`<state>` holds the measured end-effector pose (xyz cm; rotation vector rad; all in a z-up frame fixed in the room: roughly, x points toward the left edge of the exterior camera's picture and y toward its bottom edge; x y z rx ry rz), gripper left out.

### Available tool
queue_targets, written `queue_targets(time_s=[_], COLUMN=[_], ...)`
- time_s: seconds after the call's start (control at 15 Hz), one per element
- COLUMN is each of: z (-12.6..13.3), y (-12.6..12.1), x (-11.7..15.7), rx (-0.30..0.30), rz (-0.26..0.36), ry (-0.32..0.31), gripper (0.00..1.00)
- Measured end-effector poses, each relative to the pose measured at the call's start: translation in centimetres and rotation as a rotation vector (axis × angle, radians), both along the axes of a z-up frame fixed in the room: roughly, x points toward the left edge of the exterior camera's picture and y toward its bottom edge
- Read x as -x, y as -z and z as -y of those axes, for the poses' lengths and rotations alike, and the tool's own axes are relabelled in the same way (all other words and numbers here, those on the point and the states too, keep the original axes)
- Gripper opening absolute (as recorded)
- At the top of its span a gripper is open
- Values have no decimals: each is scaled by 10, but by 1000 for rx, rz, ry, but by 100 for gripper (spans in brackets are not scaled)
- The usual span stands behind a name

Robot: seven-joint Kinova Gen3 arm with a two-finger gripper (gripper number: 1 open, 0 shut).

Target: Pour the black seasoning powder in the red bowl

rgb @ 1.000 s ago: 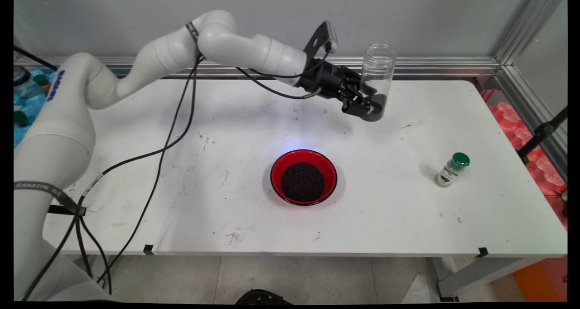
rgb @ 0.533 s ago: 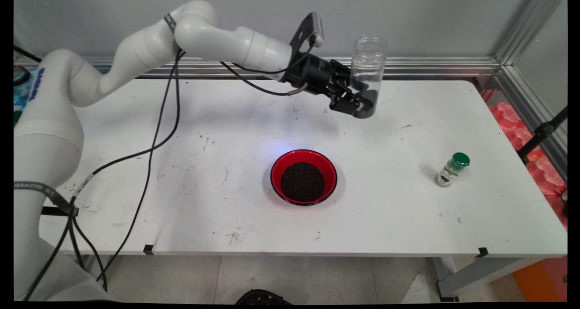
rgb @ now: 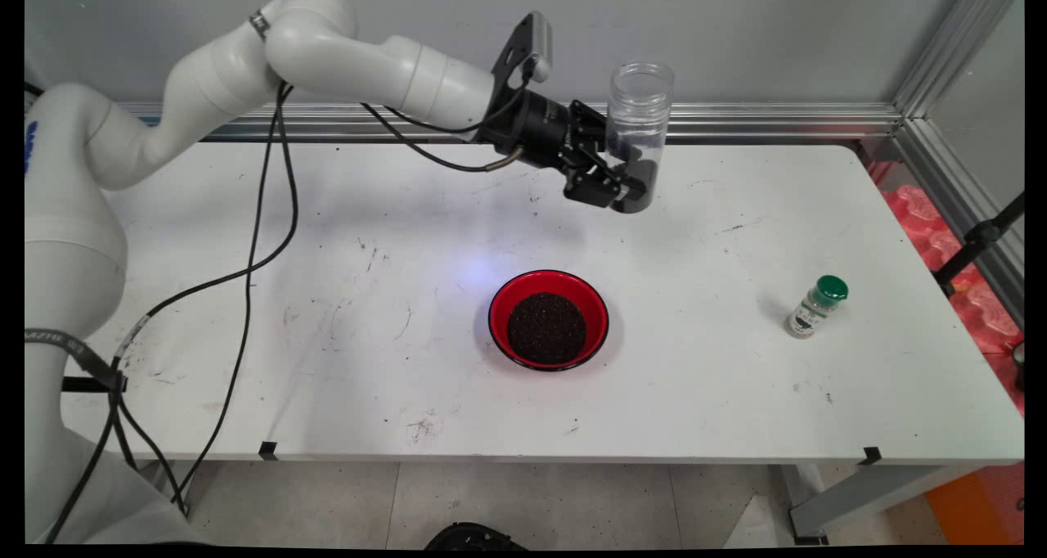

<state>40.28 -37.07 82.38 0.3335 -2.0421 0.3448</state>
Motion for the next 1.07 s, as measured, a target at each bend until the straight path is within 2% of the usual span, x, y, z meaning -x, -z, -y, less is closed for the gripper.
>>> queue_targets(time_s=[0.47,1.07], z=[-19,-32], y=[-10,-10], x=[-21,-39], rx=[77,262], rz=[80,251], ry=[30,139], gripper=[0,0])
